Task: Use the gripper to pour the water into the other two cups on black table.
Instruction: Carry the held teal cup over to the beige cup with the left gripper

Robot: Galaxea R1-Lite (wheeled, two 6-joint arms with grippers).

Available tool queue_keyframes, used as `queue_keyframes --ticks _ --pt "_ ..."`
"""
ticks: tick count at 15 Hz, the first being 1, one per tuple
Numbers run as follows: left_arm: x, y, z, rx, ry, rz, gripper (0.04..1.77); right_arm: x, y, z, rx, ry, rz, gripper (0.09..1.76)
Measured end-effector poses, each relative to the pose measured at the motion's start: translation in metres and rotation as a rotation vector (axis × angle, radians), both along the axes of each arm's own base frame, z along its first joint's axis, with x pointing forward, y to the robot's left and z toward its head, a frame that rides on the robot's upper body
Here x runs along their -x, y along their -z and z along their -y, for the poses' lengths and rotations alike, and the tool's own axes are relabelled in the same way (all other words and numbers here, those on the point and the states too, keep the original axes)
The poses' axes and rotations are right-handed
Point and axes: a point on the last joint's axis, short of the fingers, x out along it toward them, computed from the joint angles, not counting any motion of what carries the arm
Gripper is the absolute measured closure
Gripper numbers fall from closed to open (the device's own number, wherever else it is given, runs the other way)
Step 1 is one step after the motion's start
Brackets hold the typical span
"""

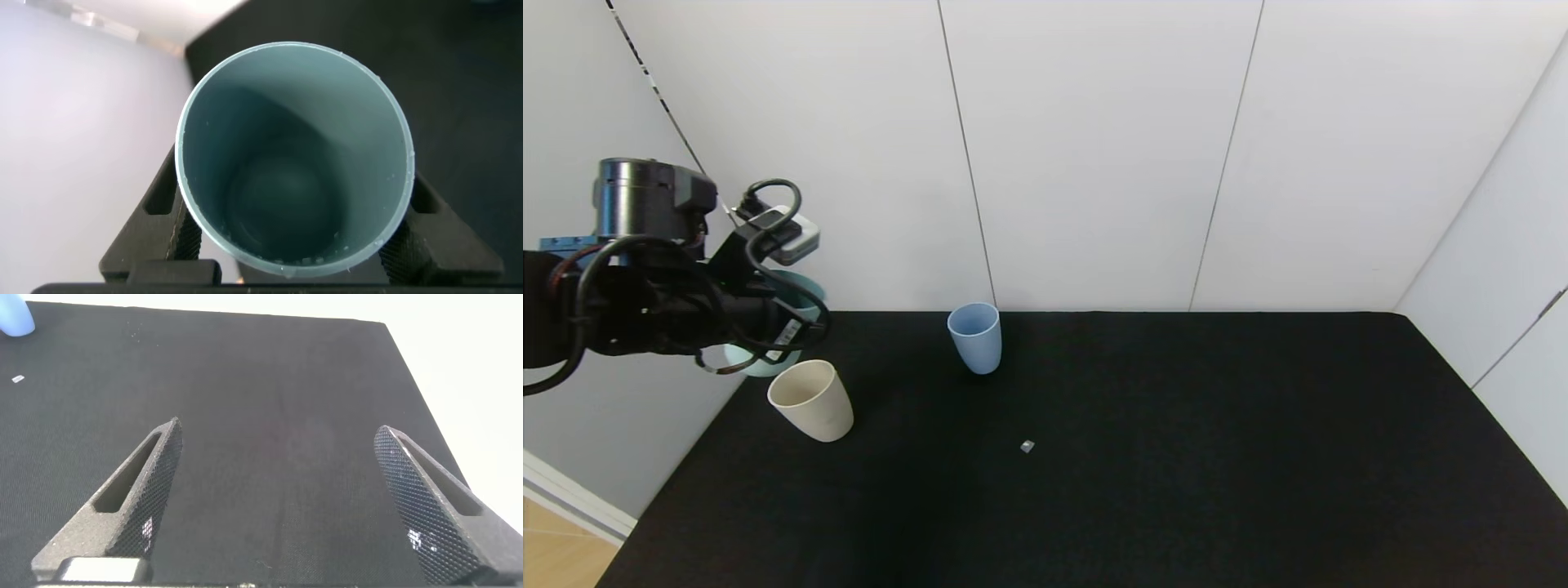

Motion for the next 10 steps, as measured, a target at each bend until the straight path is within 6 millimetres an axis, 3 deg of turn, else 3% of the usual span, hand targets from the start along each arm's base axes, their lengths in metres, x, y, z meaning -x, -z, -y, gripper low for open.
queue_keyframes --ticks 3,10 --pt "0.015 -0.002 -0.027 -0.018 -0.066 -0.009 0.64 0.0 0.0 0.0 0.0 0.0 0.0 0.14" --pt "0.034 0.017 -0.053 -0.117 -0.092 -0.107 0.64 0.0 0.0 0.0 0.0 0.0 0.0 0.14"
